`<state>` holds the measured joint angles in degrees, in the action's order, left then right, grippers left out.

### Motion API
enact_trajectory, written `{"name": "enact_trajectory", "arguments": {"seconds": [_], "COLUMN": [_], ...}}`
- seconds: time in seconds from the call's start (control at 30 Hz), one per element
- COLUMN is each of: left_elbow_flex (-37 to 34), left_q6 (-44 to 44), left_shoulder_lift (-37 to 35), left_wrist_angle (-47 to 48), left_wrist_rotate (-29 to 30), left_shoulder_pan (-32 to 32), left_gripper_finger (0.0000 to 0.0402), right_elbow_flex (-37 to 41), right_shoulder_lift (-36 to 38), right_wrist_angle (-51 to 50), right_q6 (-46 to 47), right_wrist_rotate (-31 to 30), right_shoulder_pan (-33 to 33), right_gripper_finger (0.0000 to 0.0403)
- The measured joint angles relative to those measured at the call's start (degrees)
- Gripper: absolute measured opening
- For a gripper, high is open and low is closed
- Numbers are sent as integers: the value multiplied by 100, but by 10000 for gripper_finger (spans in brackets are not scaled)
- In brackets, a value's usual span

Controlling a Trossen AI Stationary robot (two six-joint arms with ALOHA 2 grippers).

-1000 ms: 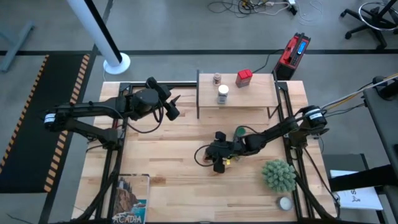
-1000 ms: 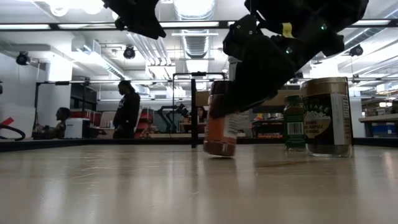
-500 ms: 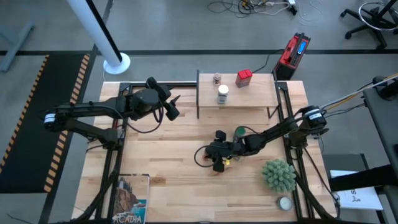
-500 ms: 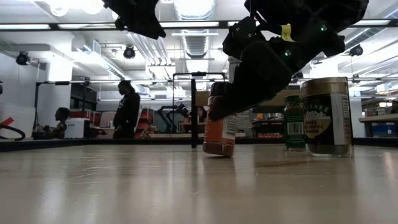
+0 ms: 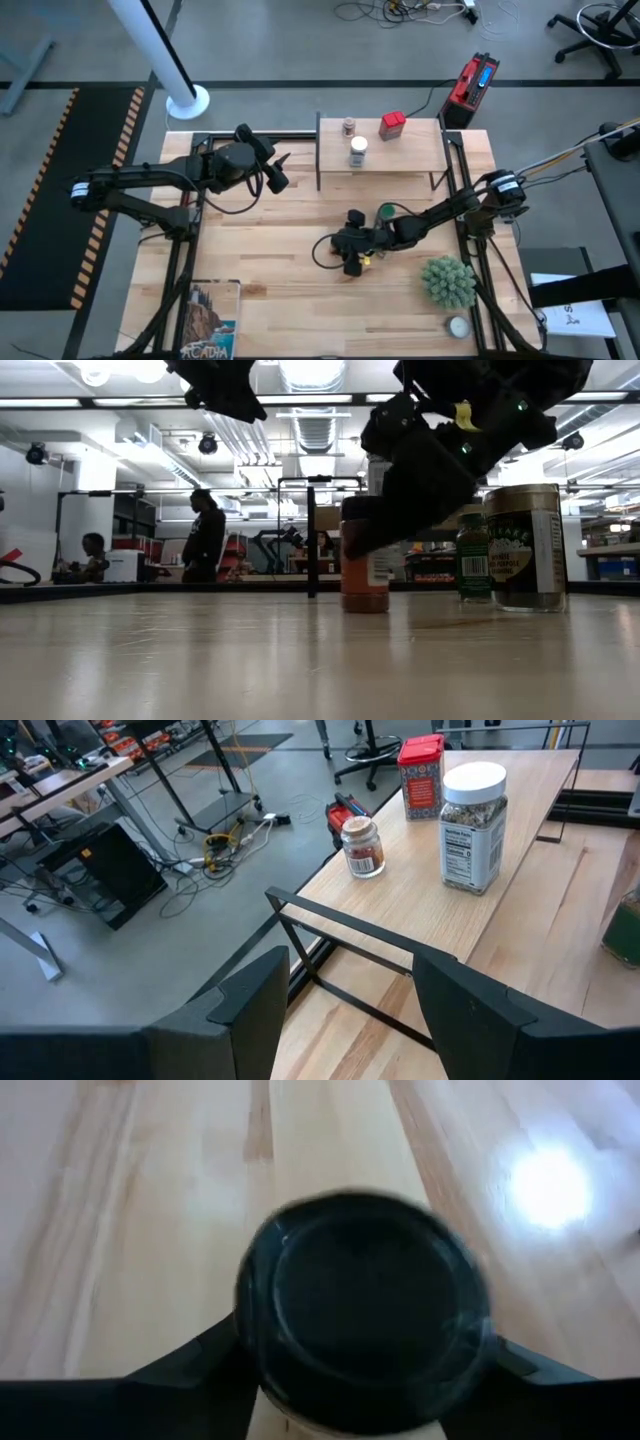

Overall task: Shelf spices
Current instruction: Remove the black seasoning bottle from the shelf, then remove the red seasoning can from the shelf

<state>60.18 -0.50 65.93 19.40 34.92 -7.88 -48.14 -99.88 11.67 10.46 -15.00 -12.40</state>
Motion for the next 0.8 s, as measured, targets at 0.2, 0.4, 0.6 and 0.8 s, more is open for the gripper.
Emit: {"name": "enact_trajectory", "arguments": {"seconds": [0.2, 0.4, 0.6, 0.8], "left_elbow_flex": [0, 0, 0, 0], "left_q6": [0, -2, -2, 0], "left_shoulder_lift": [0, 0, 0, 0], "left_wrist_angle": [0, 1, 12, 14], "left_wrist_rotate": [0, 0, 0, 0], "left_shoulder_pan": [1, 0, 2, 2], "left_gripper_finger": [204, 204, 204, 204], "right_elbow_flex": [-139, -372, -610, -638], "right_shoulder_lift": [11, 160, 677, 1523], "right_wrist_angle": [-202, -453, -1039, -1229], "right_q6": [-81, -220, -315, -505], "right_wrist_rotate": [-3, -5, -21, -155], "right_shoulder_pan": [0, -7, -7, -7], "right_gripper_finger": [266, 283, 285, 283]}}
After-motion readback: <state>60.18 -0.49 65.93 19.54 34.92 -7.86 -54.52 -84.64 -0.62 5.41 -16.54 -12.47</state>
